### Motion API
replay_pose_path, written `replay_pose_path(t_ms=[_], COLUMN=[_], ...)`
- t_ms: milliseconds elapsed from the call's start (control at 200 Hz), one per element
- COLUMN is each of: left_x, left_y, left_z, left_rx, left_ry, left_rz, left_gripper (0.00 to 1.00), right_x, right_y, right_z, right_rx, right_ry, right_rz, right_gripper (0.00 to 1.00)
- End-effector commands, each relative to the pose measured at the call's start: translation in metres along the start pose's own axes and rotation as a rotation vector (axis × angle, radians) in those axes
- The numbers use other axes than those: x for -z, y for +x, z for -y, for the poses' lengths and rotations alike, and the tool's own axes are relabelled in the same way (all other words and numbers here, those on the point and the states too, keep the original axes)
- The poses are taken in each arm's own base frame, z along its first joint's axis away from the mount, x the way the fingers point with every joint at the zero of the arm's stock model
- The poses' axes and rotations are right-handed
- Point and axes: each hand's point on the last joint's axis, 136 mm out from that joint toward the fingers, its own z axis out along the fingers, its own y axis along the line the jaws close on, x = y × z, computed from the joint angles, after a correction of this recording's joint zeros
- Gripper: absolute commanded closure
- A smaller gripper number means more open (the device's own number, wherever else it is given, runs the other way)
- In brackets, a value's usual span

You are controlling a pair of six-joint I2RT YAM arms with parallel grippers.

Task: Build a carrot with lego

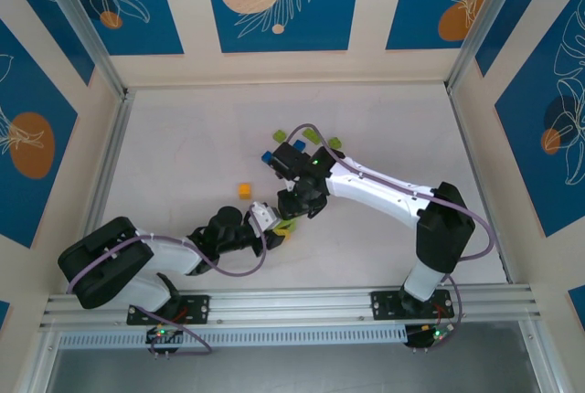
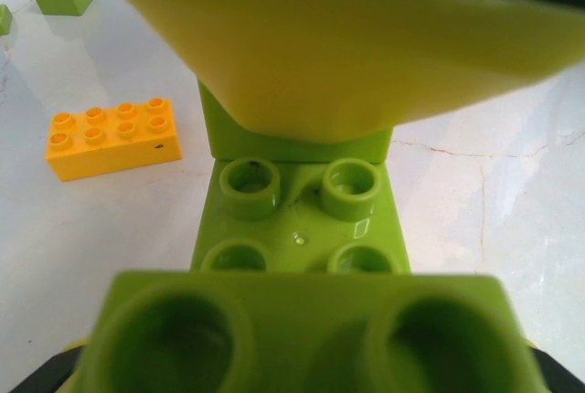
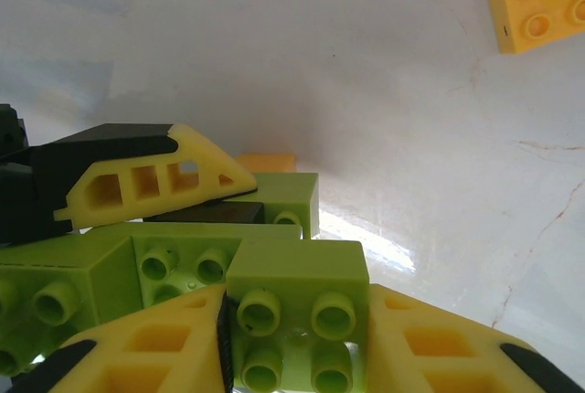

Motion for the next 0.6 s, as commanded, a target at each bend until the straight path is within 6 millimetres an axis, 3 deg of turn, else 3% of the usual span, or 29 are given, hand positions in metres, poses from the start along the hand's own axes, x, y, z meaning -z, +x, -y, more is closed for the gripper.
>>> replay_pose_path(t_ms=[0, 225, 535, 595], left_x=[-0.003, -0.003, -0.003, -0.003], left_y=[0.012, 0.012, 0.012, 0.011], left_z=[0.001, 0.001, 0.000, 0.000], left_rx=[0.022, 0.023, 0.023, 0.024], left_ry=[-0.001, -0.001, -0.003, -0.003], left_rz=[-0.054, -0.056, -0.055, -0.054], left_gripper=[0.64, 0.64, 0.64, 0.60], right_x=[-0.015, -0.002, -0.001, 0.001], right_y=[0.027, 0.018, 0.021, 0.020], right_z=[-0.007, -0.017, -0.021, -0.025], right_rx=[0.003, 0.019, 0.021, 0.023], right_ry=[-0.016, -0.069, -0.101, -0.123], right_rz=[-0.118, -0.063, -0.067, -0.061], right_gripper=[0.59, 0.46, 0.40, 0.37])
